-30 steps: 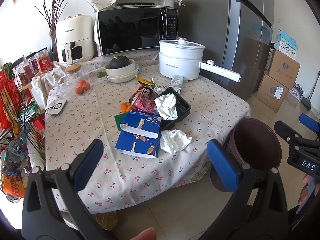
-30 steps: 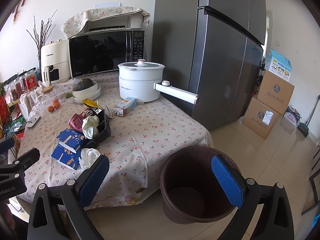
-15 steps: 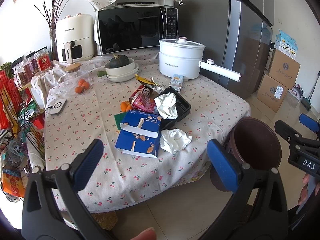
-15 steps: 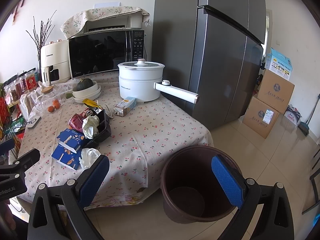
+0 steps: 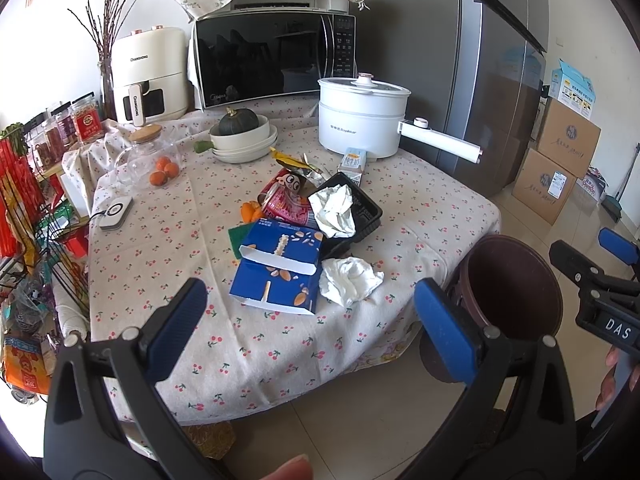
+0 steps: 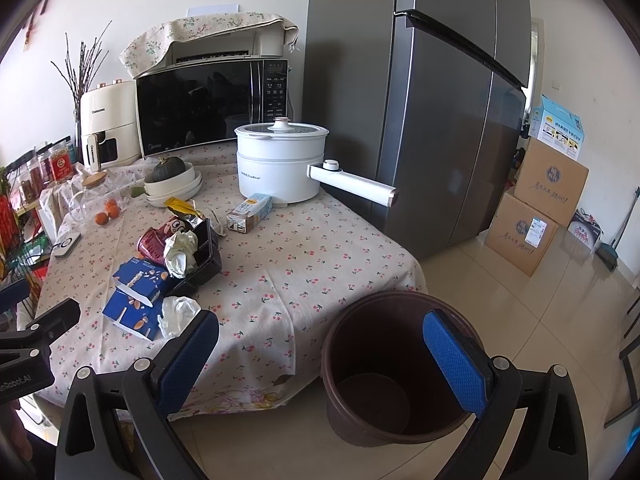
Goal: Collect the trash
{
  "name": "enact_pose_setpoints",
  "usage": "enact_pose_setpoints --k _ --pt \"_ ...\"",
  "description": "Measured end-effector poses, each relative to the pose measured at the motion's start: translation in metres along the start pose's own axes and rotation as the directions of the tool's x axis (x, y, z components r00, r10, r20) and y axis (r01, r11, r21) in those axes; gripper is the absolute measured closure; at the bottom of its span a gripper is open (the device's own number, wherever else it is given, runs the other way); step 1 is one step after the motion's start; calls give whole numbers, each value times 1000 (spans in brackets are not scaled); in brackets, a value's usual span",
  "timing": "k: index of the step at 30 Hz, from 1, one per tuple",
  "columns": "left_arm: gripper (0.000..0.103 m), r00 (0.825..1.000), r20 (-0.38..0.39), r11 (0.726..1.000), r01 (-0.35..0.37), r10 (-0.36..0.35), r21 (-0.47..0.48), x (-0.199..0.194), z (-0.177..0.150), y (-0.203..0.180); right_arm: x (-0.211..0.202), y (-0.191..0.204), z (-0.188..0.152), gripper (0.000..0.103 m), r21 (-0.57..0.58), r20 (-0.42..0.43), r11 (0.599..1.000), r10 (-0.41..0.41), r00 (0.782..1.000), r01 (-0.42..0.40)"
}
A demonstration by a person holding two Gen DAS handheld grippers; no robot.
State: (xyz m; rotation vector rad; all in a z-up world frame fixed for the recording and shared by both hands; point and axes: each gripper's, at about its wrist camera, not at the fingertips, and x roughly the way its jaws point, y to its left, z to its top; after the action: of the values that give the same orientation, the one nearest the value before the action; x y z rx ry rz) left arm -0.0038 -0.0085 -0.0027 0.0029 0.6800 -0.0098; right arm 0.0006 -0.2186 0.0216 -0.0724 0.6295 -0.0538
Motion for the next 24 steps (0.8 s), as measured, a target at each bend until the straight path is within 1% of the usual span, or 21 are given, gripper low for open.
enact_pose_setpoints --k 2,3,12,14,20,24 --pt "0 1000 0 1000 -1 1 3 1 -2 -1 0 -1 0 0 0 1 1000 0 1000 0" --pt "0 1000 -3 1000 1 -1 3 2 0 5 0 0 0 0 0 1 1000 0 1000 0" --pt "0 1000 -11 1000 5 -5 -2 1 -2 1 0 -1 1 0 0 0 1000 -1 1000 1" --pt "0 1000 -13 1000 9 -9 -4 5 -1 7 1 -2 0 0 1 -1 1000 -3 1000 3" --pt "0 1000 -21 1000 15 -15 -7 6 -1 7 3 0 -2 0 -10 -17 1000 -7 1000 7" --pt "0 999 -30 1000 17 -18 -11 8 -2 7 1 1 0 0 -16 -12 1000 -4 1000 4"
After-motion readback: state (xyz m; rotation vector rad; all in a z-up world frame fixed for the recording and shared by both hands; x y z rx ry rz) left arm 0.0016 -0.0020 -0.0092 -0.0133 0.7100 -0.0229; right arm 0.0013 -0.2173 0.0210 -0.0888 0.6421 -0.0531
